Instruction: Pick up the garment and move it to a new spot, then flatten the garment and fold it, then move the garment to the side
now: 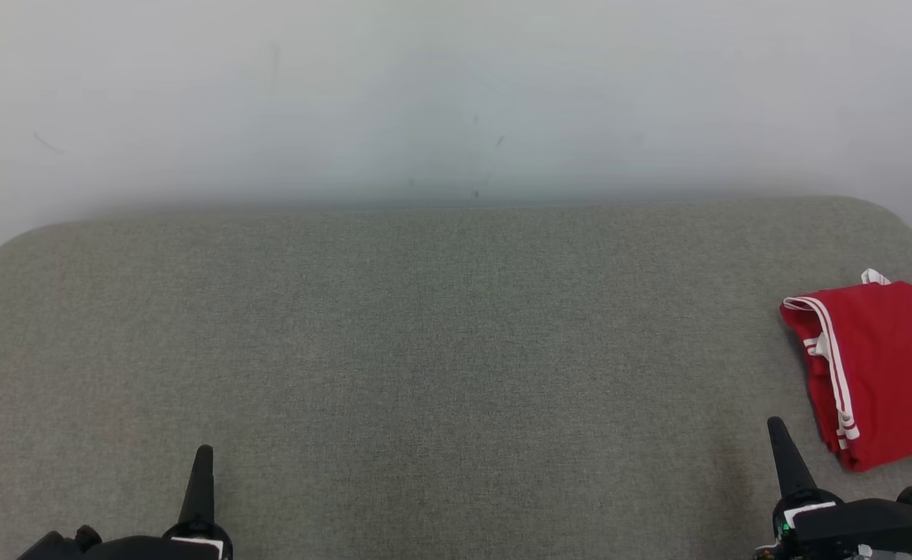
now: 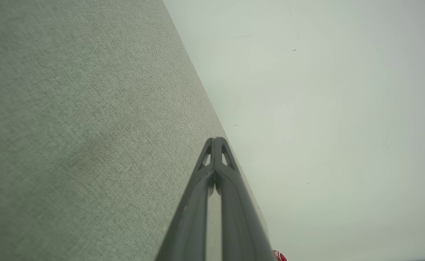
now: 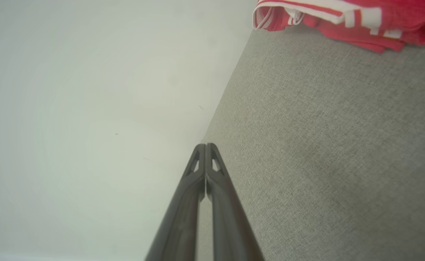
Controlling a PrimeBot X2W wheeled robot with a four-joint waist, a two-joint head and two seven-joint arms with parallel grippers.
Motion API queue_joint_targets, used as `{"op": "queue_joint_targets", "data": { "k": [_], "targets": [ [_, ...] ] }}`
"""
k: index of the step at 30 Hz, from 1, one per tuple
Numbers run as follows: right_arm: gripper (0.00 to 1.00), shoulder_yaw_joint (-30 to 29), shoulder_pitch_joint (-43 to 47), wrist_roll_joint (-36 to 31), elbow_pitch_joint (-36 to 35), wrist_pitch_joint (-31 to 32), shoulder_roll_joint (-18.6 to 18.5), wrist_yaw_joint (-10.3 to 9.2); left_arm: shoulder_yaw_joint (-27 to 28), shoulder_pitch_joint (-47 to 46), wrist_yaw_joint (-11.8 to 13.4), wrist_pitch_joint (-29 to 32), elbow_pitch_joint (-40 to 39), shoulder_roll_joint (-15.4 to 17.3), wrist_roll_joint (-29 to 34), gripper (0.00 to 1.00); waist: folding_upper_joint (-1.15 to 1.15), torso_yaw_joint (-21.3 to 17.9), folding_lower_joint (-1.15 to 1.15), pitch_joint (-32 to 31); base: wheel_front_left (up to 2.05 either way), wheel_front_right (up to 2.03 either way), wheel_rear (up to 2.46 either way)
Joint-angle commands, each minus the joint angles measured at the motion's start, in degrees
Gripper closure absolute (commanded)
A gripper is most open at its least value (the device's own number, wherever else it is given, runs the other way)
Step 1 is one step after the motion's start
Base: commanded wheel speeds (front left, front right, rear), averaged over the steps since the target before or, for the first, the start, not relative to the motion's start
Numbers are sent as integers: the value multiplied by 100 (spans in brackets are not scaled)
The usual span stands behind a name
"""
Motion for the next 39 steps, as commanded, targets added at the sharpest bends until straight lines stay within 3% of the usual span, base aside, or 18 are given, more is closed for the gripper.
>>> {"op": "queue_joint_targets", "data": {
  "k": [1,39],
  "targets": [
    [100,-35,-109,148,-53,35,-6,-7,6,-139,-36,36,-4,29,-144,100,0,1,0,1,0,0,0],
    [100,-320,-253,1914,-64,323,-6,-10,-4,-515,-38,488,193,36,-1758,100,0,18,0,31,0,0,0]
  ]
}}
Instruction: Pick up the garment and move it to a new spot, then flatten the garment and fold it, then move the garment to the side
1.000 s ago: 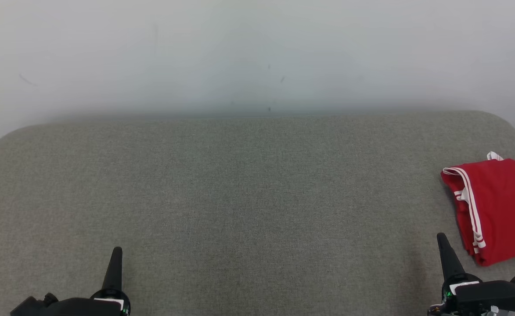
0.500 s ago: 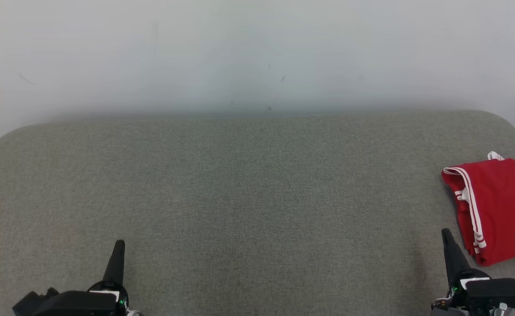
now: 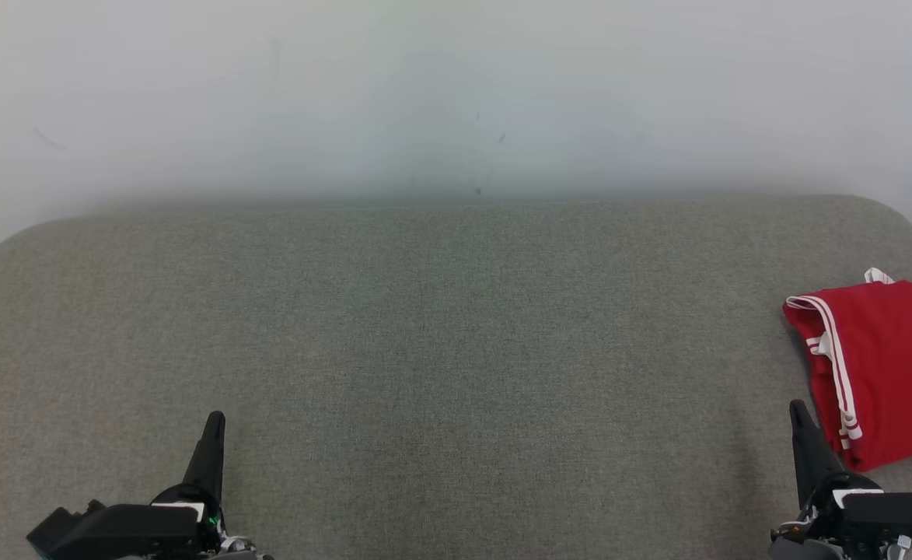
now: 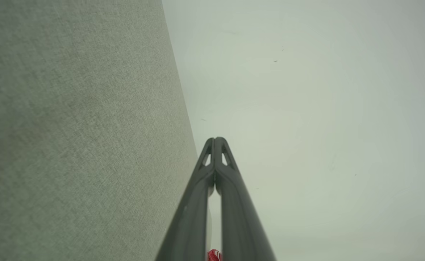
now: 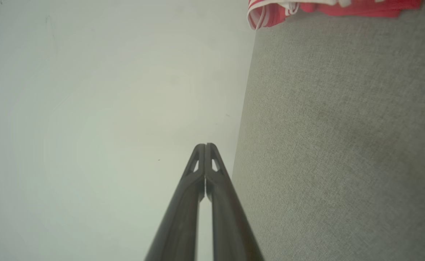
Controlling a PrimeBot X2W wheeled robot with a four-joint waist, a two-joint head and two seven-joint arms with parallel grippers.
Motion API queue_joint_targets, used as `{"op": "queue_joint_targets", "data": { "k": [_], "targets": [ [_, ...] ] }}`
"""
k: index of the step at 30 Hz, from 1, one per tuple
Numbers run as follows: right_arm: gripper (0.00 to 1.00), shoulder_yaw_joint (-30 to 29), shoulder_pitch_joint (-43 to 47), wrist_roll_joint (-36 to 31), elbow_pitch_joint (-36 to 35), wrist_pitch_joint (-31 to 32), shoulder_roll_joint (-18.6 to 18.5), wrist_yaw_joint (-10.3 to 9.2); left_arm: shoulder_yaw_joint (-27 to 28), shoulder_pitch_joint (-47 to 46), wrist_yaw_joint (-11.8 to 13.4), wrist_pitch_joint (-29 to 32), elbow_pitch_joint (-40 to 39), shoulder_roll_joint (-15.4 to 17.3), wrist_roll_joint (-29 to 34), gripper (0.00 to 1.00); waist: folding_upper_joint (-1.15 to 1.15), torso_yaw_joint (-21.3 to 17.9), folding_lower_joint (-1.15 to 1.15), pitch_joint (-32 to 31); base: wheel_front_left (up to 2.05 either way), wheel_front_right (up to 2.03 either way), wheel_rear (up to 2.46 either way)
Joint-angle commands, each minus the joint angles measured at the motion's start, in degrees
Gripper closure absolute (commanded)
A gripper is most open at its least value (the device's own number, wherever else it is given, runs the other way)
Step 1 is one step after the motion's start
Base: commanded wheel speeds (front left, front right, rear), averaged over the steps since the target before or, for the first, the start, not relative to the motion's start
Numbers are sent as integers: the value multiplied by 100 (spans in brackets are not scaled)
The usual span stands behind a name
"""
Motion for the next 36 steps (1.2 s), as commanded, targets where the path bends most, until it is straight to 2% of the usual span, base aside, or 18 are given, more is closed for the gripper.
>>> {"op": "queue_joint_targets", "data": {
  "k": [1,13,36],
  "targets": [
    [100,-21,-72,104,-28,38,-4,-11,4,-79,-12,40,18,30,-75,100,0,1,0,1,0,0,0],
    [100,-96,-100,562,-29,101,-5,-12,1,-173,-16,150,72,31,-501,100,0,6,0,10,0,0,0],
    [100,-91,-81,529,-27,98,-5,-11,3,-174,-16,139,61,31,-491,100,0,6,0,10,0,0,0]
  ]
}}
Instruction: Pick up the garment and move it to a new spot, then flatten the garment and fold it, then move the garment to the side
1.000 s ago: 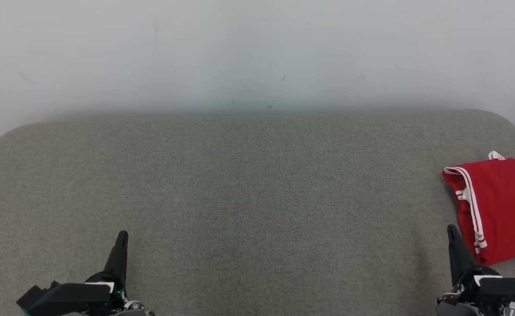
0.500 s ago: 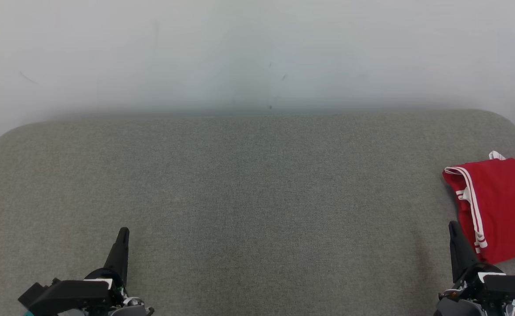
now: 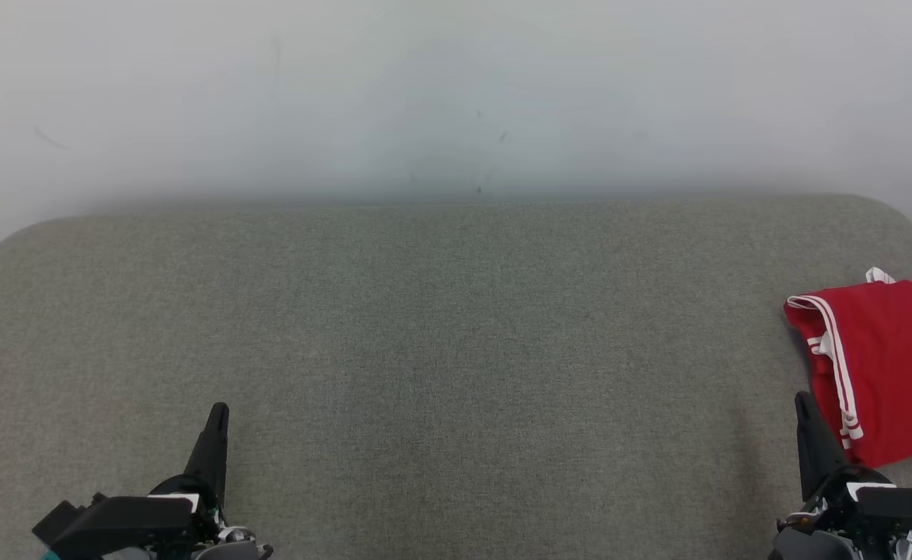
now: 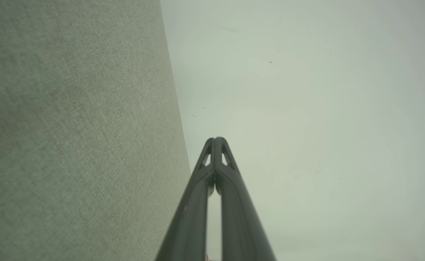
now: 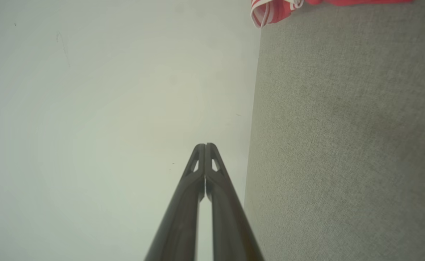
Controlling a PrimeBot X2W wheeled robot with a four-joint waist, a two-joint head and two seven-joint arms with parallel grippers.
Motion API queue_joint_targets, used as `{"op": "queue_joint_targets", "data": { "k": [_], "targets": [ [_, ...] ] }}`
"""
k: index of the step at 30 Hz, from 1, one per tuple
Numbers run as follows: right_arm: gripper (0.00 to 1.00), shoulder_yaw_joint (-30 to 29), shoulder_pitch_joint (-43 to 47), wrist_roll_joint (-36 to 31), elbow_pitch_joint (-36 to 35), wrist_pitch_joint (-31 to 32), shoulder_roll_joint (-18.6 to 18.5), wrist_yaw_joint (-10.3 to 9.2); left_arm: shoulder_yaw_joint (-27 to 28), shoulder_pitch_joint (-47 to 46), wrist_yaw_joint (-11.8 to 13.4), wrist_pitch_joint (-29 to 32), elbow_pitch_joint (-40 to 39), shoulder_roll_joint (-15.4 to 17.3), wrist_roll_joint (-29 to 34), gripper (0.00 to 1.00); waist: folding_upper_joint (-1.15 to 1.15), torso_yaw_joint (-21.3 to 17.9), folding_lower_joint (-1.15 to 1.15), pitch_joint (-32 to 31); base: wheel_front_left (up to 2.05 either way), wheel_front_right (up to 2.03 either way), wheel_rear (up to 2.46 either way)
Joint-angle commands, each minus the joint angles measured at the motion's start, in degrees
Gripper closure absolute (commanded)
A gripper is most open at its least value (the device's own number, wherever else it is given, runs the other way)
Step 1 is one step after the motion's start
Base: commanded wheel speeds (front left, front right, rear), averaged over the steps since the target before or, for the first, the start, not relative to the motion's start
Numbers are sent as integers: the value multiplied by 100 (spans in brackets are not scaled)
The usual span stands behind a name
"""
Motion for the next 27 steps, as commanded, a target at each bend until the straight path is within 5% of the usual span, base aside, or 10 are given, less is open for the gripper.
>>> {"op": "queue_joint_targets", "data": {
  "k": [1,27],
  "targets": [
    [100,-6,-2,7,-16,7,-5,-11,5,-58,-16,-3,3,28,-46,100,-1,0,0,0,0,0,0],
    [100,-5,-2,8,-15,7,-5,-11,2,-57,-16,-5,4,28,-49,100,-1,0,0,0,0,0,0]
  ]
}}
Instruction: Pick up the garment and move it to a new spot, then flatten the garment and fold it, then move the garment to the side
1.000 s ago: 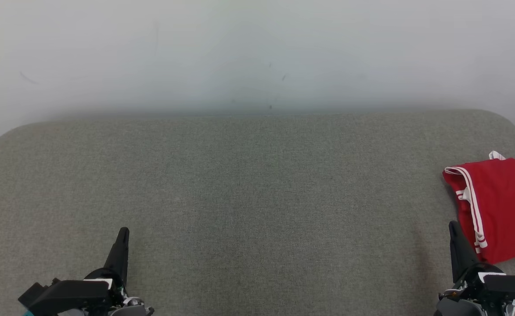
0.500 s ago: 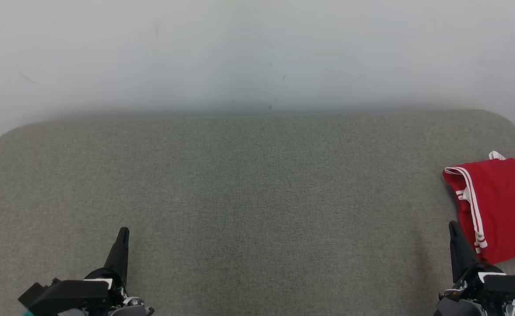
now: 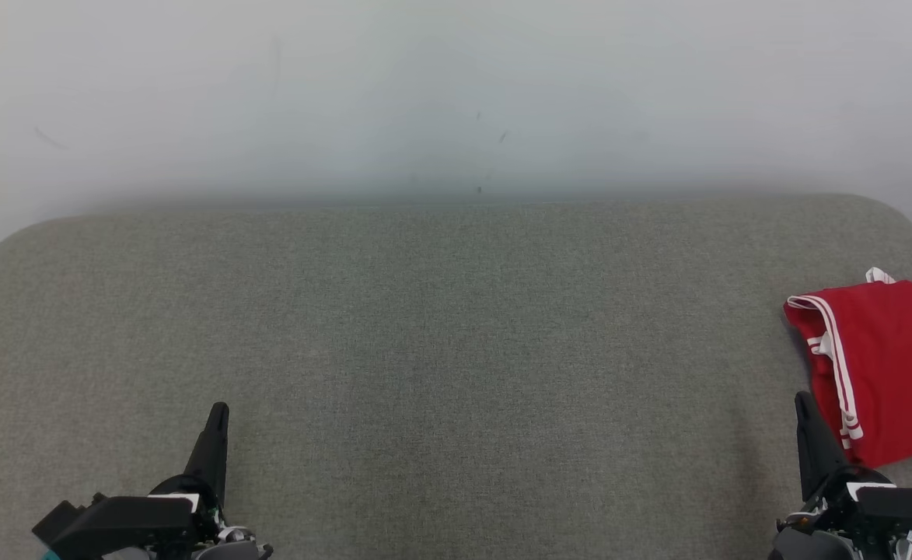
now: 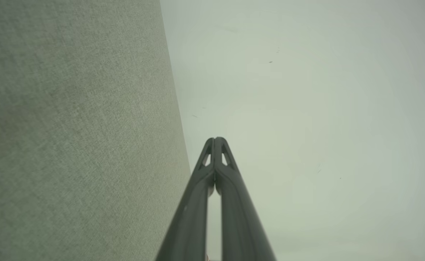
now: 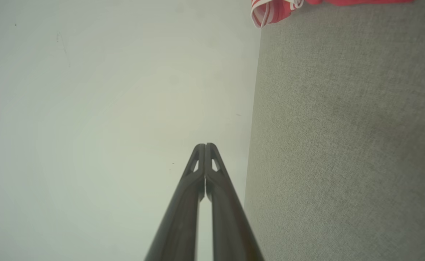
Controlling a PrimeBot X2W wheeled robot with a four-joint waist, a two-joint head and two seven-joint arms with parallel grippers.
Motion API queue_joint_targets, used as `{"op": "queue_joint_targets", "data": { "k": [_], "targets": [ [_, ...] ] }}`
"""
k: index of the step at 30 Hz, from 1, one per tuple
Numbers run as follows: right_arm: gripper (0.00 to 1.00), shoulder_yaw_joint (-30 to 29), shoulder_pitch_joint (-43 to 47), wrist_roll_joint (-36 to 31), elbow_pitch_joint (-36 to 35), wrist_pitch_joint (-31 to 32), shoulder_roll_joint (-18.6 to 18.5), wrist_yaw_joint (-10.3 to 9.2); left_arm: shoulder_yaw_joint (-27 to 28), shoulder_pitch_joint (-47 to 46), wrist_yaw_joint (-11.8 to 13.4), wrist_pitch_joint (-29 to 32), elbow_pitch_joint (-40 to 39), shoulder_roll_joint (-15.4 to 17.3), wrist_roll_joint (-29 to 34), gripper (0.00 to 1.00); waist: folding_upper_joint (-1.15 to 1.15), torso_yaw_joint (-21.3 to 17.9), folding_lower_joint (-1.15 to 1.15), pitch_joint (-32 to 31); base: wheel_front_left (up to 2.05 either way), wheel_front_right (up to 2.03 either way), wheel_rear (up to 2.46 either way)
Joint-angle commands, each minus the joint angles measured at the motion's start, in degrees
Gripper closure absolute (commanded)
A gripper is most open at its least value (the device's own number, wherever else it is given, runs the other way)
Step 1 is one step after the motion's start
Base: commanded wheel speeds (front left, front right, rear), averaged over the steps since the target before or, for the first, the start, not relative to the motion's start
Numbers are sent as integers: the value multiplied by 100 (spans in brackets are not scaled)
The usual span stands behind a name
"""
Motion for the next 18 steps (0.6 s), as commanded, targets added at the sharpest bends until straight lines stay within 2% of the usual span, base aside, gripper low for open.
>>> {"op": "queue_joint_targets", "data": {
  "k": [1,18],
  "targets": [
    [100,-7,-1,7,-14,7,-5,-11,2,-56,-15,-5,3,28,-50,100,0,0,0,0,0,0,0],
    [100,-7,0,3,-15,6,-5,-11,-1,-55,-15,-10,2,28,-55,100,0,0,0,0,0,0,0]
  ]
}}
